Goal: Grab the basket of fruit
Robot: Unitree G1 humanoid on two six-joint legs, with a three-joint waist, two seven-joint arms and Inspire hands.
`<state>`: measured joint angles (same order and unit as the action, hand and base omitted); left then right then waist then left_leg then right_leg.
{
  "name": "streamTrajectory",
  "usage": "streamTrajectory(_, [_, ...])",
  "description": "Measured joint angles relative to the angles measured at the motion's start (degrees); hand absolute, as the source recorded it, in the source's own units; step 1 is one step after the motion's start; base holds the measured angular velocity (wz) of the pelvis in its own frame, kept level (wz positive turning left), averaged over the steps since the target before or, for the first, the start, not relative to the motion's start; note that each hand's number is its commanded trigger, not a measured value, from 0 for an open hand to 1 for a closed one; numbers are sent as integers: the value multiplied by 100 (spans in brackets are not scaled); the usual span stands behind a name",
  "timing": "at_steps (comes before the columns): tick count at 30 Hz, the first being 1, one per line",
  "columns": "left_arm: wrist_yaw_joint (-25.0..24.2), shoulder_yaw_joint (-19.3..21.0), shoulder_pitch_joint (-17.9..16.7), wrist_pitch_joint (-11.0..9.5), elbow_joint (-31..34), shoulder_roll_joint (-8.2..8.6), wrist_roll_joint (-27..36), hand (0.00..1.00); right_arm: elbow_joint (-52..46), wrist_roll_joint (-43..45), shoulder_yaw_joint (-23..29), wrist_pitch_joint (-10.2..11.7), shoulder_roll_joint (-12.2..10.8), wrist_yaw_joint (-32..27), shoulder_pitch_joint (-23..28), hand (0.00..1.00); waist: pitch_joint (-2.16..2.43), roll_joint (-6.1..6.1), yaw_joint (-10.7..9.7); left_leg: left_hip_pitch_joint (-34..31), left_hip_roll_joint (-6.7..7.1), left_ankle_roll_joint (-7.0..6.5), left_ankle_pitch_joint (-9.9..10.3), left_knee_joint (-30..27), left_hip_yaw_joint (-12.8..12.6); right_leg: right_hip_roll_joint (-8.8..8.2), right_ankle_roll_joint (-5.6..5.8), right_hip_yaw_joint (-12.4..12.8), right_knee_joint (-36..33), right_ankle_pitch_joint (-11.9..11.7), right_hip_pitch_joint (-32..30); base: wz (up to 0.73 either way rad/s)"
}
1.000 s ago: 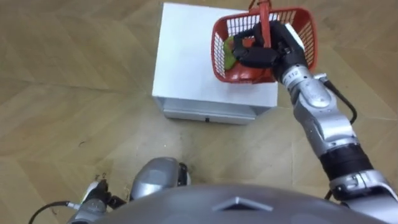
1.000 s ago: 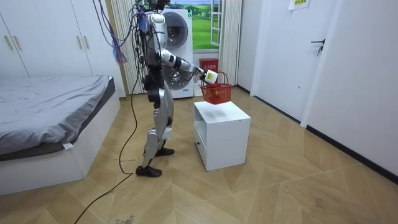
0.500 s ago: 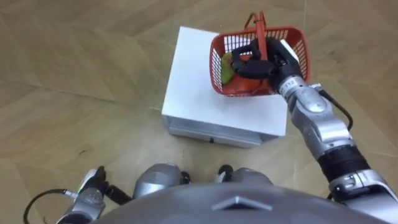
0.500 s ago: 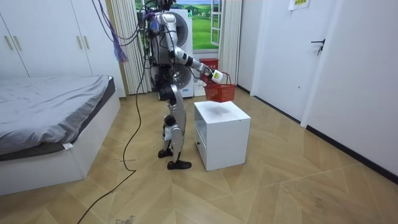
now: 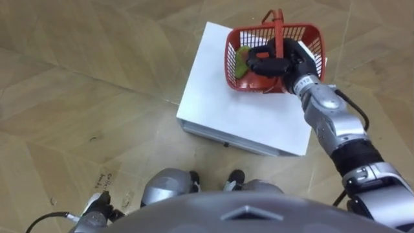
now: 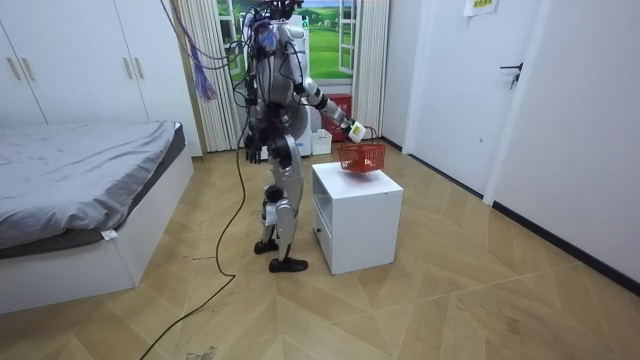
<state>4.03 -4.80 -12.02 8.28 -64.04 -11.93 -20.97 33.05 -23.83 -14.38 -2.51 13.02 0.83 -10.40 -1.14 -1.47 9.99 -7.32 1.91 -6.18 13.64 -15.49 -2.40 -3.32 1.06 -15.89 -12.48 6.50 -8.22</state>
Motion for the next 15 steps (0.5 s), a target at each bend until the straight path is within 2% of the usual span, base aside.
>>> streamTrajectory(7, [-94, -107, -74, 160, 6, 7, 2, 0, 357, -47, 0, 0, -71, -27, -29, 0, 14, 73, -3, -126, 0, 1, -1, -16, -17, -44, 4, -2, -1, 3, -137, 3])
streamTrajectory(10, [-102, -111, -74, 163, 7, 21, 3, 0, 511, -92, 0, 1, -92, -45, -36, 0, 39, 131, -6, -112, 0, 2, -1, -14, -18, -46, 5, -3, -2, 4, -119, 0])
streamTrajectory(15, [-67, -112, -135, 163, 4, 96, 7, 0, 733, -97, -1, 2, -193, -60, -31, 0, 36, 159, 11, -107, 0, 2, -1, -16, -31, -50, 5, -5, -15, 12, -105, 0])
